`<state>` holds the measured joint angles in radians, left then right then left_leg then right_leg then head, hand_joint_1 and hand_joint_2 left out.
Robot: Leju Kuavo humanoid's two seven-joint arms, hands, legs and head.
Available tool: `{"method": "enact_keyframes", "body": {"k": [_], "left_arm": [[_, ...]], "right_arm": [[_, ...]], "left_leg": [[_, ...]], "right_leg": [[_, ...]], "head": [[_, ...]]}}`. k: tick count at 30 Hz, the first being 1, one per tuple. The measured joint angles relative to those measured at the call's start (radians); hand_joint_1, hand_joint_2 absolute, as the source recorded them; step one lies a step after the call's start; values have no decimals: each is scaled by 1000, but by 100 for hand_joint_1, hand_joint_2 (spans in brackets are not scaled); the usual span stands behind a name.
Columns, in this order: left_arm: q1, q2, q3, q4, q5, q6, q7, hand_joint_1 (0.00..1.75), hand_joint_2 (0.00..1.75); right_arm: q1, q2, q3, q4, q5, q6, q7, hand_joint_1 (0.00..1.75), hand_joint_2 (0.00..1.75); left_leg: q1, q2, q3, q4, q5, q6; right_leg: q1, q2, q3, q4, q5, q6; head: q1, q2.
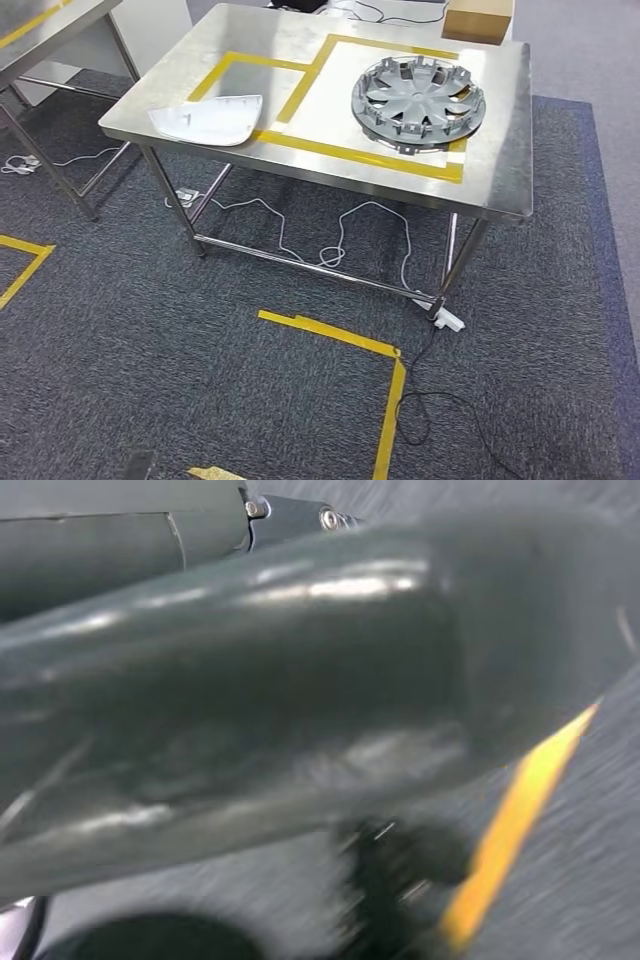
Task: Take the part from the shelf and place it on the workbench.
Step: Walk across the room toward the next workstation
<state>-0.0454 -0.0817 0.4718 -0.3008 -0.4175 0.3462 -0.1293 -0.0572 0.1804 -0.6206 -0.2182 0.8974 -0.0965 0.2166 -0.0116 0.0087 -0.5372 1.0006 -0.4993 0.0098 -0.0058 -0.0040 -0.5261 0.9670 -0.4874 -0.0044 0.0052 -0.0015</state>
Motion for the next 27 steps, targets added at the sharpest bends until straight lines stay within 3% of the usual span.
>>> {"method": "enact_keyframes", "body": {"k": [1,3,4,5,6,9,11,13,15,17,19,20,21,22,24,26,27], "left_arm": [[4,-12,5,13,-2,-2,14,0,0],[10,-32,12,34,-4,-3,30,0,0],[12,-39,15,42,-4,-3,34,0,0],[15,-44,18,49,-4,-3,37,0,0],[16,-47,22,54,-4,-4,38,0,0],[16,-54,28,62,-4,-6,39,0,0],[15,-59,31,66,-4,-7,39,0,0],[16,-61,32,69,-4,-7,39,0,0],[16,-64,33,72,-4,-7,39,0,0],[15,-66,33,73,-4,-8,43,0,0],[16,-70,34,75,-7,-13,58,0,0],[17,-73,34,76,-10,-17,67,0,0],[18,-78,34,78,-15,-22,75,0,0],[18,-83,34,79,-20,-26,81,0,0],[19,-96,34,81,-34,-35,89,0,0],[19,-107,30,82,-55,-50,91,0,0],[19,-111,28,83,-65,-60,90,0,0]], "right_arm": [[0,0,-6,0,-2,5,1,0,0],[0,0,-14,1,-3,12,1,0,0],[1,0,-18,1,-3,13,1,0,0],[2,0,-22,1,-3,14,0,0,0],[2,0,-26,2,-4,15,0,0,0],[3,0,-30,2,-4,17,0,0,0],[3,0,-32,2,-4,17,0,0,0],[3,0,-34,2,-4,17,0,0,0],[3,0,-36,2,-3,16,0,0,0],[3,0,-37,2,-3,16,0,0,0],[4,0,-38,2,-6,16,0,0,0],[6,0,-40,2,-10,15,0,0,0],[7,0,-43,2,-14,13,0,0,0],[8,0,-47,2,-18,12,0,0,0],[7,0,-53,2,-20,16,1,0,0],[6,0,-54,2,-8,24,-1,0,0],[6,0,-54,2,0,26,-3,0,0]], "left_leg": [[3,-2,-17,42,-28,-6],[10,-4,-72,179,-100,-17],[15,-4,-97,243,-125,-21],[18,-4,-109,275,-130,-25],[22,-4,-101,267,-115,-28],[31,-5,-2,70,-20,-33],[30,-7,29,-3,-3,-26],[25,-9,24,-6,-1,-11],[24,-7,19,-10,7,5],[25,-6,13,-14,15,18],[21,-5,4,-13,20,24],[20,-5,1,-12,22,25],[19,-5,-1,-12,23,25],[18,-5,-1,-11,24,25],[16,-7,-1,-10,25,22],[13,-8,-5,-7,27,12],[12,-9,-8,-5,29,6]], "right_leg": [[-3,-2,0,-3,2,-4],[-3,-4,-2,-3,3,-6],[-3,-5,-3,-2,4,-6],[-3,-5,-3,-1,4,-6],[-4,-5,-4,1,4,-6],[-6,-3,-6,12,3,4],[-4,-3,-13,19,3,16],[-6,-3,-18,20,8,29],[-11,-1,-31,37,-9,40],[-12,0,-76,129,-70,46],[-12,1,-136,269,-135,48],[-12,1,-152,311,-146,48],[-12,1,-149,315,-138,47],[-12,1,-125,278,-113,45],[-11,1,-45,133,-50,38],[-8,2,9,31,-25,31],[-6,2,15,19,-27,29]], "head": [[-1,0],[-2,0],[-1,0],[-2,0],[-2,0],[-2,0],[-3,0],[-3,0],[-2,0],[1,0],[2,0],[2,0],[2,0],[1,0],[2,0],[1,0],[0,0]]}}
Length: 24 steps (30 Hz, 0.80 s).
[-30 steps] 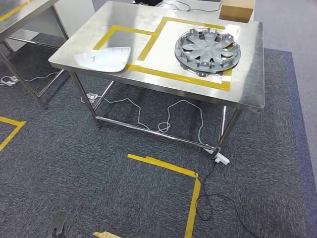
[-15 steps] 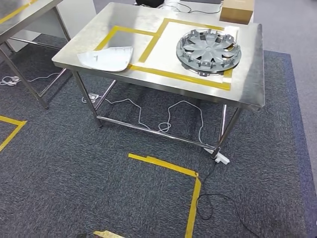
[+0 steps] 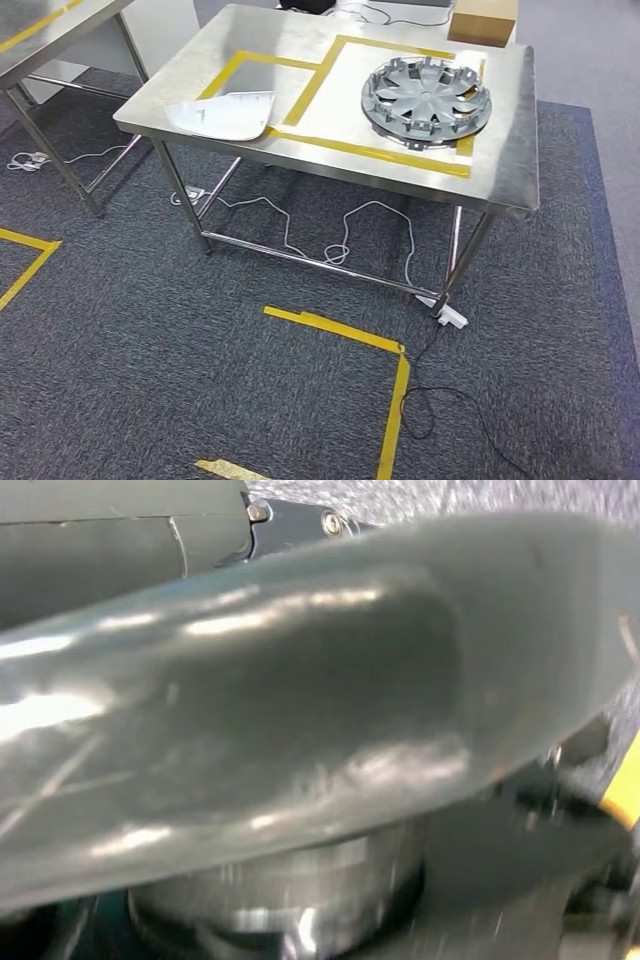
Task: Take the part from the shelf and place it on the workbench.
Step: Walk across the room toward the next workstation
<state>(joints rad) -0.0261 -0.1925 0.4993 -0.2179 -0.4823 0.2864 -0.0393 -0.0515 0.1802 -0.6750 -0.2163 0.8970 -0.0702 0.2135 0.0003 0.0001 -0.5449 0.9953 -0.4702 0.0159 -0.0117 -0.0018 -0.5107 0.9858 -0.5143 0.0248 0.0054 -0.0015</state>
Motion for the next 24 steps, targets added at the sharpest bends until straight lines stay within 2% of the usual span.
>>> {"method": "enact_keyframes", "body": {"k": [2,3,4,5,7,8,9,10,11,13,14,15,17,18,19,20,21,22,23,24], "left_arm": [[1,-4,-5,1,-16,-14,-4,0,0],[1,-5,-8,1,-23,-18,-6,0,0],[1,-6,-12,1,-32,-21,-7,0,0],[1,-6,-17,1,-41,-23,-7,0,0],[1,-6,-26,1,-53,-28,-7,0,0],[1,-6,-29,2,-55,-29,-7,0,0],[2,-5,-31,2,-56,-30,-7,0,0],[2,-5,-33,2,-56,-30,-7,0,0],[2,-5,-36,2,-57,-30,-7,0,0],[1,-5,-41,2,-60,-30,-8,0,0],[0,-5,-45,2,-64,-30,-10,0,0],[-1,-5,-48,2,-69,-30,-13,0,0],[0,-4,-55,2,-77,-31,-19,0,0],[1,-4,-56,2,-79,-32,-21,0,0],[1,-3,-58,2,-82,-34,-21,0,0],[0,-3,-61,2,-86,-34,-21,0,0],[-1,-3,-64,2,-90,-34,-20,0,0],[-2,-3,-68,2,-93,-33,-18,0,0],[-2,-3,-71,2,-94,-32,-14,0,0],[-1,-3,-73,2,-87,-32,-10,0,0]], "right_arm": [[2,0,0,0,16,0,-4,0,0],[2,0,0,0,22,-1,-4,0,0],[2,0,1,0,28,-3,-3,0,0],[2,0,1,0,34,-4,-3,0,0],[2,0,2,0,39,-4,-3,0,0],[2,0,2,0,40,-4,-4,0,0],[2,0,2,0,41,-4,-4,0,0],[1,0,2,0,41,-3,-4,0,0],[1,0,2,0,41,-3,-4,0,0],[0,0,3,0,42,-4,-4,0,0],[0,0,3,0,46,-4,-5,0,0],[0,0,4,0,50,-6,-5,0,0],[-2,0,6,0,61,-8,-6,0,0],[-3,0,9,0,68,-8,-6,0,0],[-3,-1,12,0,75,-9,-6,0,0],[-3,-1,17,0,85,-9,-7,0,0],[-2,-1,22,0,95,-9,-9,0,0],[0,-2,28,0,103,-9,-11,0,0],[1,-2,33,0,110,-9,-12,0,0],[2,-2,37,0,115,-9,-13,0,0]], "left_leg": [[2,-2,-4,3,2,-11],[3,-3,-8,13,-7,-16],[4,-4,-20,43,-29,-22],[5,-4,-40,93,-61,-27],[6,-4,-97,231,-131,-34],[6,-3,-115,279,-147,-36],[6,-3,-116,292,-143,-35],[6,-1,-98,262,-120,-32],[5,5,-64,198,-85,-28],[-1,46,5,58,-35,-16],[-5,62,22,18,-25,-11],[-9,72,27,0,-25,-6],[-11,53,22,-5,-19,5],[-9,43,20,-8,-15,10],[-7,32,19,-12,-9,17],[-4,21,17,-14,-4,23],[-4,10,12,-14,-1,27],[-4,-1,8,-14,2,29],[-4,-14,4,-13,3,30],[-5,-26,2,-12,5,29]], "right_leg": [[0,-2,-1,-2,4,-8],[-2,-6,-1,-4,7,-13],[-4,-11,-2,-6,10,-19],[-5,-16,-4,-7,12,-24],[-3,-27,-8,-6,14,-28],[-1,-34,-10,-6,14,-29],[0,-41,-11,-5,15,-30],[2,-48,-11,-4,15,-30],[3,-56,-10,-4,15,-30],[7,-69,-9,-2,13,-27],[10,-77,-9,0,13,-24],[12,-85,-10,1,13,-21],[12,-103,-10,1,11,-10],[10,-98,-12,7,3,-4],[8,-81,-21,27,-15,1],[6,-57,-42,72,-45,5],[4,-29,-70,137,-82,9],[3,-12,-102,209,-116,10],[2,-4,-128,268,-137,12],[2,-1,-139,293,-137,12]], "head": [[0,0],[-1,0],[-3,0],[-5,0],[-7,0],[-7,0],[-7,0],[-7,0],[-7,0],[-7,0],[-6,0],[-6,0],[-6,0],[-5,0],[-2,0],[0,0],[3,0],[4,0],[4,0],[4,0]]}}
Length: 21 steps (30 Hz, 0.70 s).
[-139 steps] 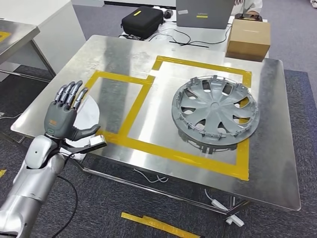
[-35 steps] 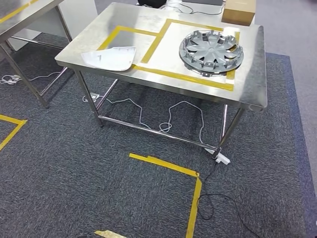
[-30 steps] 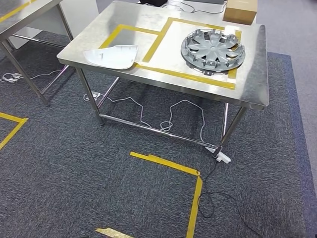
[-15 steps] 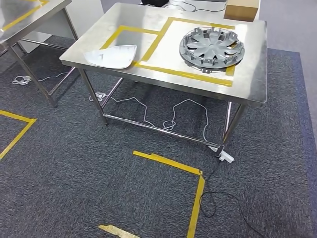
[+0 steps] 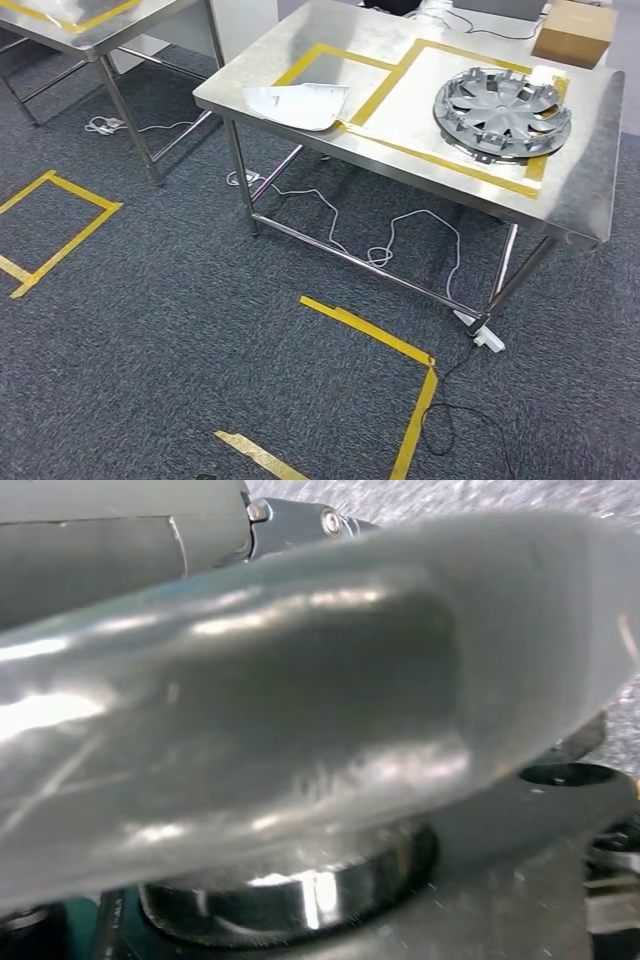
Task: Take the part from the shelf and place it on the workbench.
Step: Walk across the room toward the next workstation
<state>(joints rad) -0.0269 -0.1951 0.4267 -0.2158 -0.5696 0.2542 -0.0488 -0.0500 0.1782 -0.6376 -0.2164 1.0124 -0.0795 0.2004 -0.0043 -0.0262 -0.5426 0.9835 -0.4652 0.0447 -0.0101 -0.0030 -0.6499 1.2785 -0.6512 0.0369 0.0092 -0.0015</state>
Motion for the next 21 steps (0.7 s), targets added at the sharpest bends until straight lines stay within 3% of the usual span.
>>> {"method": "enact_keyframes", "body": {"k": [1,2,4,6,7,9,11,13,15,16,18,20,21], "left_arm": [[1,0,1,0,13,-1,4,0,0],[1,-1,4,0,30,-2,7,0,0],[0,-3,17,1,61,-3,8,0,0],[-3,-4,31,1,76,-2,-4,0,0],[-4,-4,37,1,80,0,-14,0,0],[-3,-4,51,1,88,4,-34,0,0],[-5,-4,63,1,92,6,-45,0,0],[-9,-4,71,1,94,7,-47,0,0],[-10,-4,76,1,94,7,-49,0,0],[-9,-4,77,1,94,8,-50,0,0],[-8,-2,81,1,94,12,-58,0,0],[-11,1,87,1,96,17,-67,0,0],[-13,2,91,1,98,19,-70,0,0]], "right_arm": [[0,0,5,0,4,-1,0,0,0],[0,0,9,0,6,-3,0,0,0],[0,0,14,0,8,-8,0,0,0],[0,-1,16,1,12,-12,-7,0,0],[0,-1,17,1,15,-14,-10,0,0],[-1,0,18,1,20,-14,-12,0,0],[-1,1,20,1,23,-13,-11,0,0],[2,1,22,1,25,-12,-15,0,0],[4,0,23,2,26,-10,-16,0,0],[4,0,24,2,27,-7,-16,0,0],[1,0,26,2,32,0,-15,0,0],[0,1,32,2,42,2,-15,0,0],[0,1,36,2,48,0,-15,0,0]], "left_leg": [[0,-14,-1,1,1,-2],[0,-28,-1,3,2,-3],[0,-54,-4,9,2,-10],[0,-76,-14,15,5,-21],[1,-88,-19,16,8,-29],[4,-100,-28,21,9,-40],[3,-60,-54,76,-26,-50],[4,-4,-108,201,-93,-59],[8,14,-145,294,-123,-66],[10,18,-140,291,-111,-66],[10,39,-80,183,-48,-61],[1,88,-19,62,-12,-49],[-5,105,-6,32,-8,-42]], "right_leg": [[0,2,9,-17,20,0],[-1,9,36,-73,57,-2],[-7,54,105,-216,118,-5],[-11,93,140,-284,130,-7],[-10,94,143,-288,127,-10],[-10,68,145,-290,132,-19],[-12,37,147,-294,135,-31],[-9,3,147,-295,133,-39],[-6,-30,147,-294,131,-42],[-5,-44,147,-294,130,-42],[-3,-68,151,-293,128,-40],[2,-89,154,-292,124,-34],[5,-101,154,-291,122,-29]], "head": [[0,0],[0,0],[0,0],[-1,0],[-1,0],[-2,0],[-9,0],[-17,0],[-17,0],[-17,0],[-17,0],[-18,0],[-17,0]]}}
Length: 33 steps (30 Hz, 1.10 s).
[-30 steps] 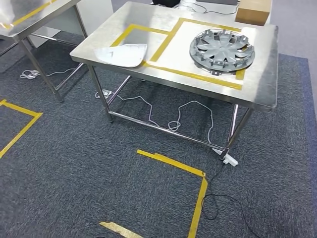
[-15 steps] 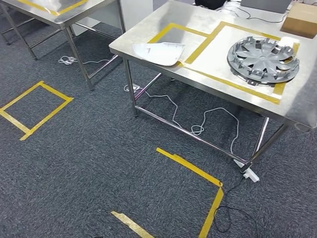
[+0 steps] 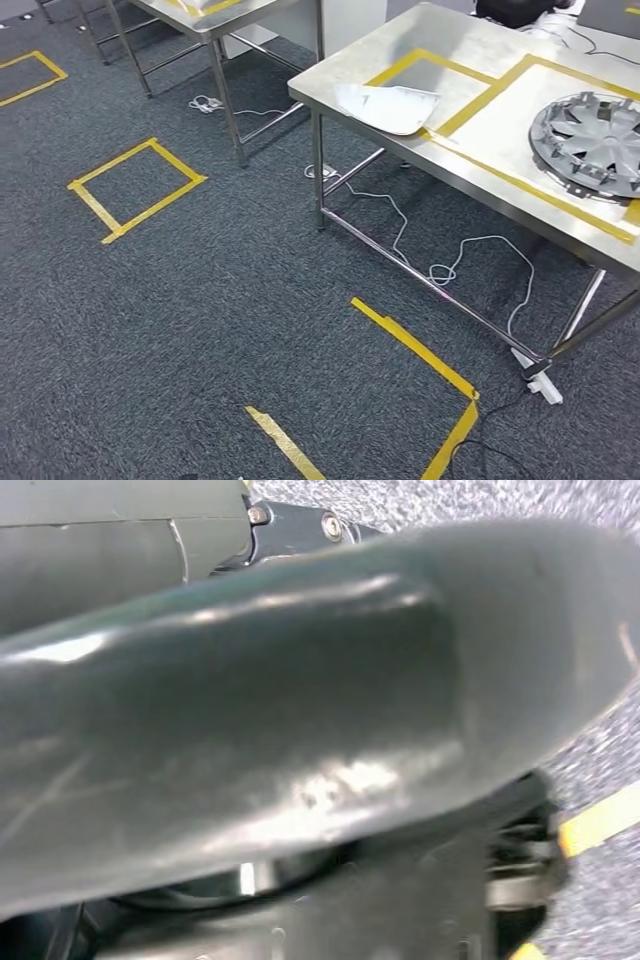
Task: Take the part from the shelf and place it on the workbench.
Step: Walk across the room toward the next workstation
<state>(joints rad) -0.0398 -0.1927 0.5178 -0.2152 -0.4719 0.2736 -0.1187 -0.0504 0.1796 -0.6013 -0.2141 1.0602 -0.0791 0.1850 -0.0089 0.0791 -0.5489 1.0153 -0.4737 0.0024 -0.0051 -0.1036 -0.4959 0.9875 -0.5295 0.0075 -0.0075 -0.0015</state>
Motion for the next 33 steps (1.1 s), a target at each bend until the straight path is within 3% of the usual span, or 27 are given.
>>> {"method": "enact_keyframes", "body": {"k": [1,3,5,7,8,9,10,12,13,14,16,18,20,22,24,25,26,27,29,31,33], "left_arm": [[-1,2,4,0,1,2,-2,0,0],[1,3,11,0,1,4,-3,0,0],[4,3,14,0,-3,6,5,0,0],[4,1,15,0,-8,11,18,0,0],[4,0,16,0,-9,14,23,0,0],[6,-1,19,0,-10,17,26,0,0],[7,-2,22,0,-9,17,26,0,0],[8,-2,29,0,-7,15,21,0,0],[8,-2,31,0,-7,14,18,0,0],[6,-2,33,0,-7,13,16,0,0],[5,-1,35,0,-9,9,9,0,0],[8,1,41,0,-2,3,-9,0,0],[10,3,52,0,9,3,-30,0,0],[7,4,62,0,12,2,-39,0,0],[5,6,65,0,7,0,-32,0,0],[6,7,66,0,4,1,-28,0,0],[7,8,67,0,3,3,-26,0,0],[7,8,69,0,2,4,-27,0,0],[4,8,75,0,1,5,-31,0,0],[-2,7,78,0,-6,9,-30,0,0],[-1,5,80,0,-10,20,-33,0,0]], "right_arm": [[-1,0,3,0,6,-2,0,0,0],[-4,1,10,0,17,-3,0,0,0],[-5,1,18,0,24,-2,1,0,0],[-2,1,24,0,31,-4,-2,0,0],[1,1,27,1,34,-6,-4,0,0],[2,1,29,1,36,-7,-6,0,0],[3,1,30,1,37,-7,-6,0,0],[3,1,30,2,37,-5,-5,0,0],[3,1,30,2,36,-3,-4,0,0],[2,1,30,2,35,-1,-6,0,0],[1,2,31,3,32,0,-15,0,0],[-1,3,31,3,30,-6,-21,0,0],[0,4,31,3,27,-11,-16,0,0],[3,4,30,3,24,-10,-11,0,0],[6,4,30,3,26,-9,-11,0,0],[6,4,30,3,30,-10,-11,0,0],[5,4,30,3,34,-12,-11,0,0],[3,5,30,3,36,-16,-11,0,0],[1,6,30,3,34,-21,-11,0,0],[0,8,30,3,39,-26,-11,0,0],[-4,8,32,3,49,-33,-11,0,0]], "left_leg": [[-4,5,0,-8,-5,5],[-3,-19,-4,-15,0,15],[3,-44,-3,-23,7,26],[6,-69,-6,-25,12,34],[6,-82,-8,-25,13,35],[6,-97,-8,-24,14,36],[6,-111,-8,-24,14,36],[7,-140,-5,-22,15,33],[6,-152,-5,-20,14,29],[6,-165,-8,-16,14,24],[6,-184,-16,-11,16,12],[10,-196,-24,-9,19,1],[9,-158,-42,30,-5,-8],[8,-105,-92,144,-68,-15],[10,-89,-144,263,-116,-18],[10,-86,-149,281,-114,-17],[9,-84,-135,258,-94,-13],[8,-75,-103,200,-62,-7],[-3,-30,-34,64,-14,9],[-14,-1,-7,1,-7,21],[-15,-19,-8,-7,-5,27]], "right_leg": [[2,-12,0,0,-1,4],[2,-26,3,2,-8,14],[-2,16,-15,44,-43,23],[-6,78,-74,168,-107,27],[-6,92,-109,236,-132,29],[-6,99,-134,282,-140,29],[-7,101,-142,289,-127,29],[-9,113,-104,190,-51,28],[-11,133,-75,121,-18,28],[-14,153,-50,62,3,27],[-15,177,-27,17,7,21],[-13,160,-23,14,10,9],[-13,136,-21,12,13,-3],[-10,107,-21,11,13,-11],[-5,74,-21,11,10,-14],[-3,60,-21,11,9,-15],[-1,47,-20,11,8,-16],[1,35,-18,11,7,-16],[7,13,-15,12,3,-14],[11,-10,-14,12,-1,-8],[12,-28,-10,10,-5,0]], "head": [[0,0],[0,0],[5,0],[11,0],[12,0],[11,0],[12,0],[11,0],[12,0],[11,0],[11,0],[11,0],[7,0],[3,0],[2,0],[2,0],[2,0],[2,0],[2,0],[3,0],[3,0]]}}
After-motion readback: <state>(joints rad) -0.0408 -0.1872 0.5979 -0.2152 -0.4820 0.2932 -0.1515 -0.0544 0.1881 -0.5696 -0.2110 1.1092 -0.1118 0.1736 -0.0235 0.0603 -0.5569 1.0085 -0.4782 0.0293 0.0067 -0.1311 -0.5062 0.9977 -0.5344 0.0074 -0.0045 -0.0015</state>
